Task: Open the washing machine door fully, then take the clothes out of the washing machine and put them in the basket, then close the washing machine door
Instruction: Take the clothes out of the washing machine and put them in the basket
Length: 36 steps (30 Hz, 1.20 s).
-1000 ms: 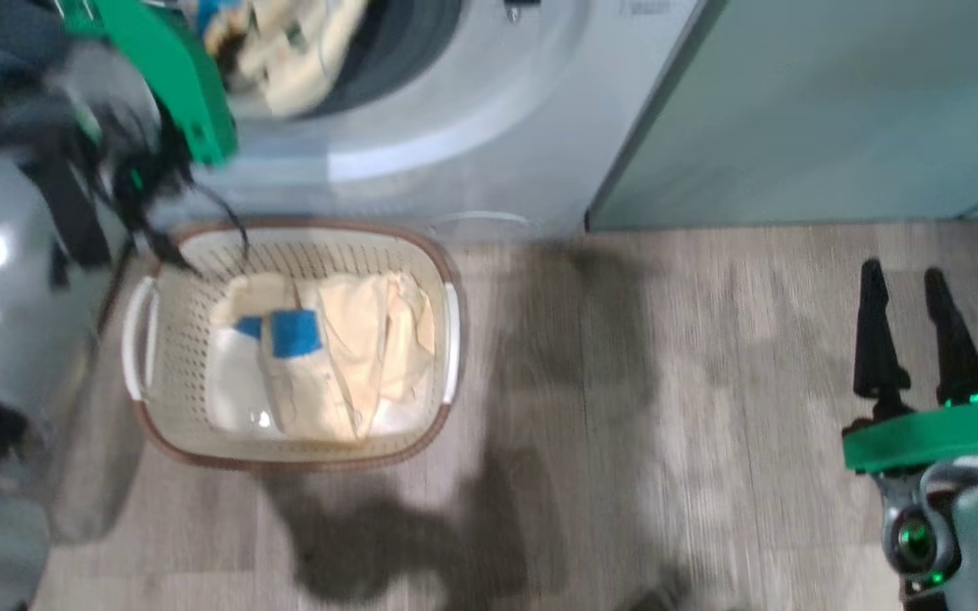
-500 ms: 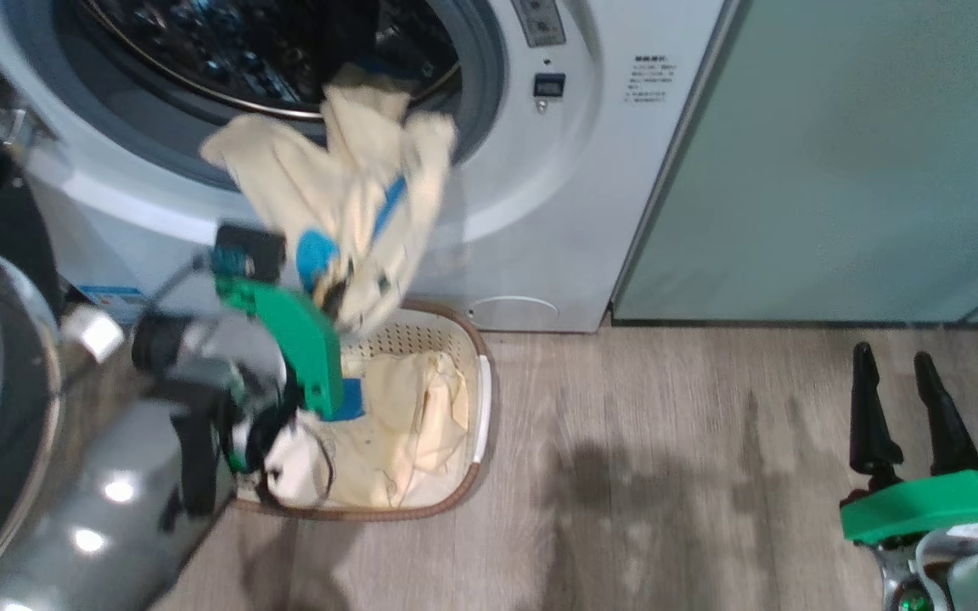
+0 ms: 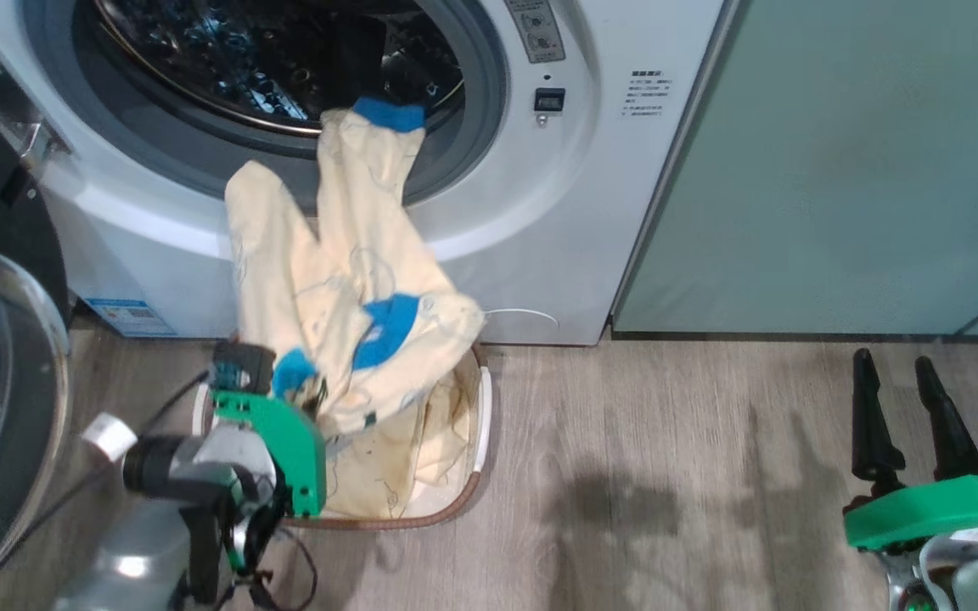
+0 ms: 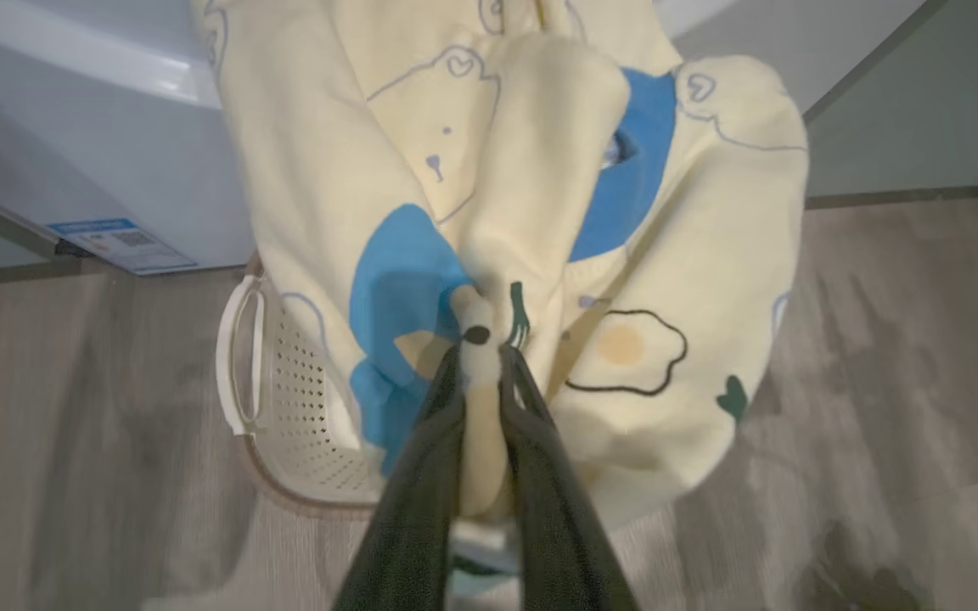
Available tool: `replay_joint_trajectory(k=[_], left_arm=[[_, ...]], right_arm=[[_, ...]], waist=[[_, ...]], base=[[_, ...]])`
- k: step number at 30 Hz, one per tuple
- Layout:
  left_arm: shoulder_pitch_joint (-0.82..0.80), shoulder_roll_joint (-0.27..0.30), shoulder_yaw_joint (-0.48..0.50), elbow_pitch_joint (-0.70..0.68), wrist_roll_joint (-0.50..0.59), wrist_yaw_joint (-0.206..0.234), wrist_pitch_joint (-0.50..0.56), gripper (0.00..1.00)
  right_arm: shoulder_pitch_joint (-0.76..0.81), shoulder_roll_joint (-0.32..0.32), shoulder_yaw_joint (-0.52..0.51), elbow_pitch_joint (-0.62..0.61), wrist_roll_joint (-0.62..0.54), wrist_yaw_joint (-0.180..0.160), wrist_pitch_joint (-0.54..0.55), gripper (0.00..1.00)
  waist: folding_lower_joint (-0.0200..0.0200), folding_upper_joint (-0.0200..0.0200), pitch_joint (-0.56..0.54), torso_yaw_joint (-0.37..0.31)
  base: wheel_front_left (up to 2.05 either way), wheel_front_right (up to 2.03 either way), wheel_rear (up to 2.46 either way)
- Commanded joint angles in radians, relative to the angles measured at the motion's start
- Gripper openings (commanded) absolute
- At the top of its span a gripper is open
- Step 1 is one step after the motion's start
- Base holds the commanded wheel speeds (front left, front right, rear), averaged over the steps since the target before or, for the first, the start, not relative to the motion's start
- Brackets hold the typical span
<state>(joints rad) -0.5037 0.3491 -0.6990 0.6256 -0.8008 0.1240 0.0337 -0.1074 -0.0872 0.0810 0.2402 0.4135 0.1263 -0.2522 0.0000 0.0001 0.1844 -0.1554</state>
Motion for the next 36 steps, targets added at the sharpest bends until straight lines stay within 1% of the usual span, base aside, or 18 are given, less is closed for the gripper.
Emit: replay_joint_trajectory(k=[1, 7, 9, 12, 14, 17, 20, 26, 34, 36], left_arm=[[-0.023, 0.014, 0.017, 0.031, 0.001, -0.013, -0.01, 0.0], [-0.031, -0.026, 0.02, 0.198, -0.019, -0.05, -0.045, 0.0], [-0.036, -0.033, 0.02, 0.225, -0.021, -0.058, -0.052, 0.0], [-0.058, -0.047, -0.004, 0.318, -0.001, -0.074, -0.055, 0.0], [-0.073, -0.069, -0.002, 0.374, -0.012, -0.096, -0.055, 0.0], [-0.117, -0.1, -0.001, 0.468, -0.017, -0.124, -0.075, 0.0], [-0.162, -0.112, 0.003, 0.52, -0.018, -0.138, -0.101, 0.0], [-0.239, -0.116, 0.018, 0.601, -0.026, -0.156, -0.151, 0.0], [-0.28, -0.092, 0.026, 0.647, -0.034, -0.155, -0.175, 0.0], [-0.284, -0.089, 0.027, 0.651, -0.034, -0.156, -0.182, 0.09]], right_arm=[[-0.01, -0.017, 0.024, -0.033, 0.003, 0.004, -0.01, 1.0], [-0.016, -0.02, 0.023, -0.037, 0.003, 0.004, -0.01, 1.0], [-0.017, -0.02, 0.021, -0.039, 0.003, 0.004, -0.01, 1.0], [-0.022, -0.02, 0.021, -0.041, 0.003, 0.004, -0.01, 1.0], [-0.029, -0.019, 0.023, -0.043, 0.003, 0.004, -0.01, 1.0], [-0.047, -0.02, 0.022, -0.05, 0.003, 0.004, -0.01, 1.0], [-0.064, -0.019, 0.02, -0.057, 0.001, 0.004, -0.01, 1.0], [-0.104, -0.013, 0.029, -0.069, -0.002, 0.004, -0.01, 1.0], [-0.139, -0.006, 0.018, -0.083, -0.004, 0.004, -0.01, 1.0], [-0.144, -0.004, 0.017, -0.084, -0.005, 0.004, -0.01, 1.0]], waist=[[0.0, -0.0001, 0.007, -0.006], [0.0, -0.0001, 0.023, -0.03], [0.0, -0.0001, 0.027, -0.033], [0.0, -0.0001, 0.043, -0.042], [0.0, -0.0001, 0.056, -0.047], [0.0, -0.0001, 0.09, -0.056], [0.0, -0.0001, 0.128, -0.061], [0.0, -0.0001, 0.212, -0.081], [0.0, -0.0001, 0.287, -0.107], [0.0, -0.0001, 0.295, -0.11]], base=[[0.0, 0.0, 0.0], [0.0, 0.0, 0.0], [0.0, 0.0, 0.0], [0.0, 0.0, 0.0], [0.0, 0.0, 0.0], [0.0, 0.0, 0.0], [0.0, 0.0, 0.0], [0.0, 0.0, 0.0], [0.0, 0.0, 0.0], [0.0, 0.0, 0.0]])
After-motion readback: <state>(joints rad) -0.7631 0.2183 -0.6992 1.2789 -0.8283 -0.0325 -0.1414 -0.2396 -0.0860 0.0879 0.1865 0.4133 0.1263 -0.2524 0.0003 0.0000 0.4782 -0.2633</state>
